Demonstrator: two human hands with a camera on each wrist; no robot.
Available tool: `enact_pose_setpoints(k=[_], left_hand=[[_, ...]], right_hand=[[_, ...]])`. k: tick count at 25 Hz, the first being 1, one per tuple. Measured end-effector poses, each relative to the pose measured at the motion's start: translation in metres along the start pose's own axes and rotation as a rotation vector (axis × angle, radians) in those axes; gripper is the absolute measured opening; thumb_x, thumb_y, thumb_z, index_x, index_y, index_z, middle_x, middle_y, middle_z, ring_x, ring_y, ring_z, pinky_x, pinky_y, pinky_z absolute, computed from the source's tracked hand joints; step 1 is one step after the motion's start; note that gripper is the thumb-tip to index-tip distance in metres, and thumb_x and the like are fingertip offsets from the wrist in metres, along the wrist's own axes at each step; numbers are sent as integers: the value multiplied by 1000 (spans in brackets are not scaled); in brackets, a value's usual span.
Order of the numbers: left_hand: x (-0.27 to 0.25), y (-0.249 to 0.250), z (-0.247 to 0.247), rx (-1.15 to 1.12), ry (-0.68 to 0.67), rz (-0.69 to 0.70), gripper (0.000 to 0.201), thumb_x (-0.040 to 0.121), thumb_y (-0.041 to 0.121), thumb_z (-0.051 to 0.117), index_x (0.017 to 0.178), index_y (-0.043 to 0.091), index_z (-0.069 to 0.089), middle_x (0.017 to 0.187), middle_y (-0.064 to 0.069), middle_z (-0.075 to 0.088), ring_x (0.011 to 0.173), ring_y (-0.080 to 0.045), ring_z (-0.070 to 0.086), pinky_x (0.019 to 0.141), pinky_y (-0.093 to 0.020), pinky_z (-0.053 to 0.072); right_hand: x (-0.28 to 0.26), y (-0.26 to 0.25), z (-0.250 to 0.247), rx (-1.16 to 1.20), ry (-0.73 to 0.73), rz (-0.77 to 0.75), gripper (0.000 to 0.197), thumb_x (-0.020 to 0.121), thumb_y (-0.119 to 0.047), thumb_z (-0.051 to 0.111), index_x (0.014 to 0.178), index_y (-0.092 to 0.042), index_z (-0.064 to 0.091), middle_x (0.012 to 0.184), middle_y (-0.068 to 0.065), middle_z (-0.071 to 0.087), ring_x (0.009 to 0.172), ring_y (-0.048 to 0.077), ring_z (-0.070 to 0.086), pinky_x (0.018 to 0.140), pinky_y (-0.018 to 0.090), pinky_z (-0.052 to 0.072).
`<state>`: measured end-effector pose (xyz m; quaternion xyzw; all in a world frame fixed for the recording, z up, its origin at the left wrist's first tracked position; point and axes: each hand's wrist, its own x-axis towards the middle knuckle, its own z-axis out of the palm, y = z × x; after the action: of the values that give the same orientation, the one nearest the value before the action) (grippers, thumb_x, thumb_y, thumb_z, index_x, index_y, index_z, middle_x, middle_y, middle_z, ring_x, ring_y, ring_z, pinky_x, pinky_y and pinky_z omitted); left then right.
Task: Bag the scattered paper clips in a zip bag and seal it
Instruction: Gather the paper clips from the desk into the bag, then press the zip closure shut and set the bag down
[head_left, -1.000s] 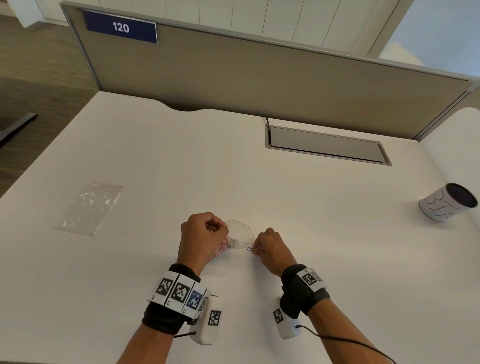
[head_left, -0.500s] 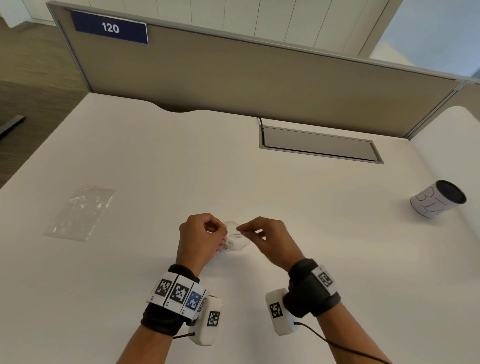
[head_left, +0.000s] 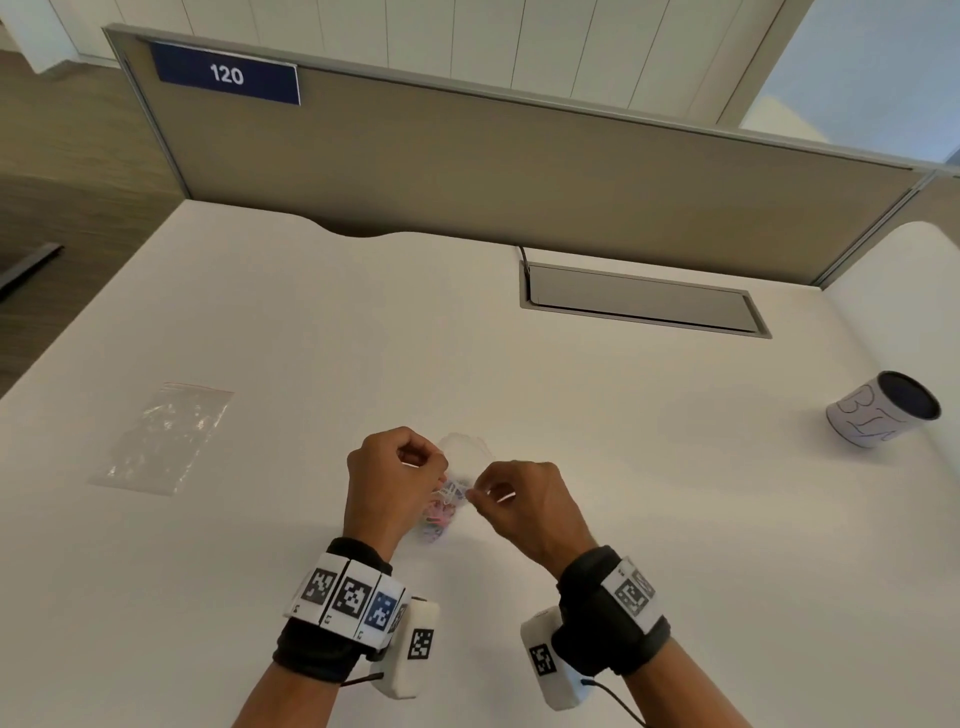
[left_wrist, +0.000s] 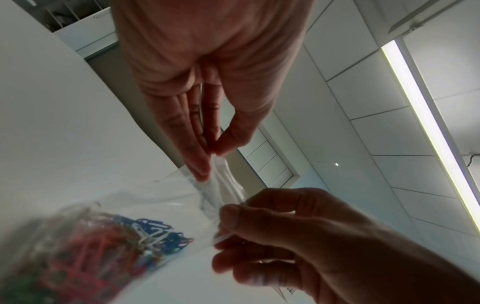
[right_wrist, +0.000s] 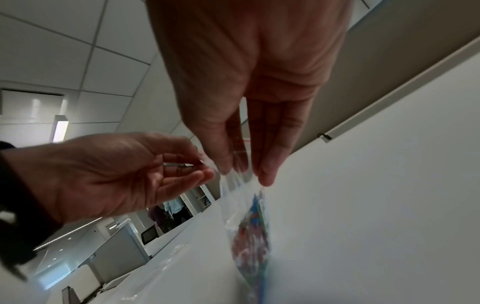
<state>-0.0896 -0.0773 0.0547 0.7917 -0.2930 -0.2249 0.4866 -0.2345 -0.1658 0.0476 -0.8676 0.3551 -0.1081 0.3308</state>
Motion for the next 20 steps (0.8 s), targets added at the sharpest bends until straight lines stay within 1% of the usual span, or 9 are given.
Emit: enact_pose_setpoints(k=[2,3,5,7,10,12,15,18,20], left_hand=[[1,3,-2,13,13,22,6,79,9,75,81,10,69,77,-4,73,72,-21,73,70,-37,63],[1,5,-3,16,20,41,11,79,10,76,85,11,67,81,-3,72,74,-20,72,68,-28,61],[-1,9,-6,45,6,139,26,78,14,78,100,17,64,98,-2,67,87,-17,66,68,-14,51],[-2,9,-8,89,-73,281,36,78,26,78,111,27,65,119,1,58,109,-15,55,82,-18,47],[0,8,-13,168,-280,343,42,67,56,76,103,35,69,131,12,51,122,-6,45,97,-24,40],[3,7,-14,240,-366,332,37,66,48,83,96,31,70,129,12,55,119,-5,49,101,-28,43],[8,5,-14,227,-373,349,15,75,28,82,84,22,71,112,9,69,107,-5,63,103,-33,48],[8,4,-12,130,-388,316,8,78,22,80,77,18,72,90,9,75,91,-3,69,95,-29,54],[6,1,-8,126,-421,367,9,79,23,79,82,18,72,96,10,73,95,-4,67,90,-29,56]], right_hand=[[5,-1,-7,41,38,-41,12,82,-21,64,85,-14,73,85,1,76,74,12,70,74,29,59],[6,-3,-11,52,51,-61,11,82,-18,64,85,-13,73,85,1,76,75,13,70,74,29,59],[7,-4,-21,60,65,-107,10,82,-17,64,85,-14,72,84,0,75,74,12,69,74,28,59],[8,-1,-34,59,34,-155,10,82,-17,63,86,-15,72,83,-1,75,74,10,69,74,28,59],[7,4,-54,9,-58,-229,8,81,-17,64,86,-16,71,81,-3,74,73,9,68,73,28,58],[5,6,-65,2,-93,-260,8,82,-17,65,86,-16,71,79,-5,73,72,7,67,73,26,58],[1,13,-78,61,-88,-255,8,82,-21,68,84,-15,71,79,-7,74,72,6,68,74,21,57],[-1,27,-81,66,-133,-212,21,78,-33,76,84,-14,71,82,-5,75,75,2,68,74,23,57],[-5,35,-76,36,-152,-197,34,72,-45,78,89,-17,70,92,-7,73,81,2,66,77,25,55]])
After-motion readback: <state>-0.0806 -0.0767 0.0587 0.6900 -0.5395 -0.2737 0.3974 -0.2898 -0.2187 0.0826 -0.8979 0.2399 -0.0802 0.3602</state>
